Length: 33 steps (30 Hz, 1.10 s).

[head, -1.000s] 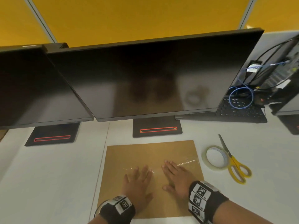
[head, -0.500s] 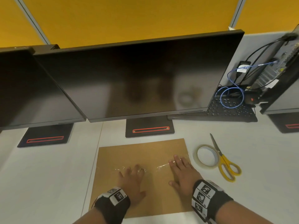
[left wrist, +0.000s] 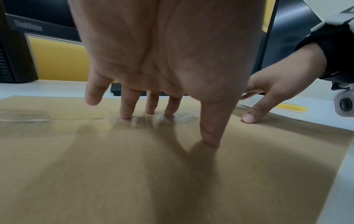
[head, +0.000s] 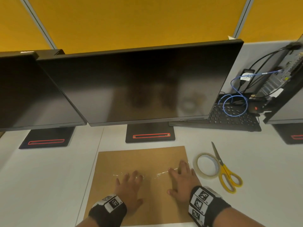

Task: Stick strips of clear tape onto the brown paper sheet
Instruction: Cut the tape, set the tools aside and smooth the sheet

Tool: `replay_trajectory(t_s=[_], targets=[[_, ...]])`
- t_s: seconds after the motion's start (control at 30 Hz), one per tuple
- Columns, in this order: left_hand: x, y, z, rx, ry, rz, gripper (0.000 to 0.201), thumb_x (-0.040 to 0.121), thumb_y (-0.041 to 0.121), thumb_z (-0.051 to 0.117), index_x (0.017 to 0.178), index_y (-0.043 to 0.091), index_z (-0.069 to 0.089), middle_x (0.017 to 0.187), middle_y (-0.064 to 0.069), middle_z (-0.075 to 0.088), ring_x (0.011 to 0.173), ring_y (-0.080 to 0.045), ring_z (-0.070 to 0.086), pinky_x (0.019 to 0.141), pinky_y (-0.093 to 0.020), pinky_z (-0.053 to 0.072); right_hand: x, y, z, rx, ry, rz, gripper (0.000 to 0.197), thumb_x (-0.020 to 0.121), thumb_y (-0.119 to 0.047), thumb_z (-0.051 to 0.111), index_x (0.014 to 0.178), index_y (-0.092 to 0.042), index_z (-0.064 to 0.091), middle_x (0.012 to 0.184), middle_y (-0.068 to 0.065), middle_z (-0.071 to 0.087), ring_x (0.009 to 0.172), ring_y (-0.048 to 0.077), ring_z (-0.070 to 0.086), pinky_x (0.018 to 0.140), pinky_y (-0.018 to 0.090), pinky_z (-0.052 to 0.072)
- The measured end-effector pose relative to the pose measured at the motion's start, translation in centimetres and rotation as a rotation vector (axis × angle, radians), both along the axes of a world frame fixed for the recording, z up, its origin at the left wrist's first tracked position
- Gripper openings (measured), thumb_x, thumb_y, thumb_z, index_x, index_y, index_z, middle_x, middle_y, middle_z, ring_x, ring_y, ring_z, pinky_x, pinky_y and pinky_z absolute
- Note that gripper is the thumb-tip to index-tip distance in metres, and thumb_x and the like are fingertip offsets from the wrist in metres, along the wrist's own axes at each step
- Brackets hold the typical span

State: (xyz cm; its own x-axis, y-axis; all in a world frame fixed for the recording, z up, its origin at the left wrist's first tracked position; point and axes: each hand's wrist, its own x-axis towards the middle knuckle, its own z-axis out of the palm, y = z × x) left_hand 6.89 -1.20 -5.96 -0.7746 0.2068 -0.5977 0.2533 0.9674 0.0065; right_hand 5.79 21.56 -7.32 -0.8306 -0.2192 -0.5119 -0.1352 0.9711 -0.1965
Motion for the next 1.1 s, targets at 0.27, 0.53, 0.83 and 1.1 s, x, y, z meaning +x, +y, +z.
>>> replay_trajectory(t_s=[0.27,0.53,0.83,1.1], targets=[[-0.3,-1.1,0.7,0.034,-0.010,-0.064,0.069,0.097,0.038,0.039,0.150,0.028,-0.004,0.158,0.001,-0.016,0.146,-0.024,0.000,0.116,-0.051,0.005,-0.7,-7.1,1.6,-0.176,0.064,0.389,0.071,0.083,-0.023,0.055,0.144,-0.014,0.021,0.154,0.009,0.016,0.137,0.030,0.022,0.115,0.046,0.017],[-0.6,-3.5,-0.2,0.088,0.004,-0.069,0.063,0.099,0.033,0.032,0.150,0.028,-0.004,0.156,0.010,-0.017,0.146,-0.011,-0.002,0.114,-0.049,-0.005,-0.2,-9.2,0.3,-0.182,0.047,0.355,0.077,0.084,-0.032,0.054,0.146,-0.013,0.014,0.152,0.003,0.020,0.137,0.026,0.020,0.114,0.048,0.019],[-0.5,-8.2,-0.5,0.055,-0.015,0.011,0.071,0.098,0.043,0.031,0.120,0.052,-0.036,0.155,0.004,-0.025,0.145,-0.022,-0.012,0.113,-0.057,0.001,-1.1,-10.3,0.5,-0.125,0.047,0.290,0.070,0.070,-0.043,0.057,0.130,-0.019,0.032,0.136,-0.002,0.032,0.125,0.023,0.031,0.100,0.043,0.039],[-0.6,-9.5,-0.9,0.070,-0.016,0.032,0.065,0.098,0.044,0.033,0.144,0.047,-0.013,0.156,0.007,-0.022,0.144,-0.031,-0.013,0.112,-0.062,0.004,-1.7,-11.9,1.1,-0.050,-0.028,0.264,0.073,0.078,-0.043,0.050,0.142,-0.036,0.017,0.146,0.002,0.023,0.132,0.028,0.023,0.100,0.046,0.040]])
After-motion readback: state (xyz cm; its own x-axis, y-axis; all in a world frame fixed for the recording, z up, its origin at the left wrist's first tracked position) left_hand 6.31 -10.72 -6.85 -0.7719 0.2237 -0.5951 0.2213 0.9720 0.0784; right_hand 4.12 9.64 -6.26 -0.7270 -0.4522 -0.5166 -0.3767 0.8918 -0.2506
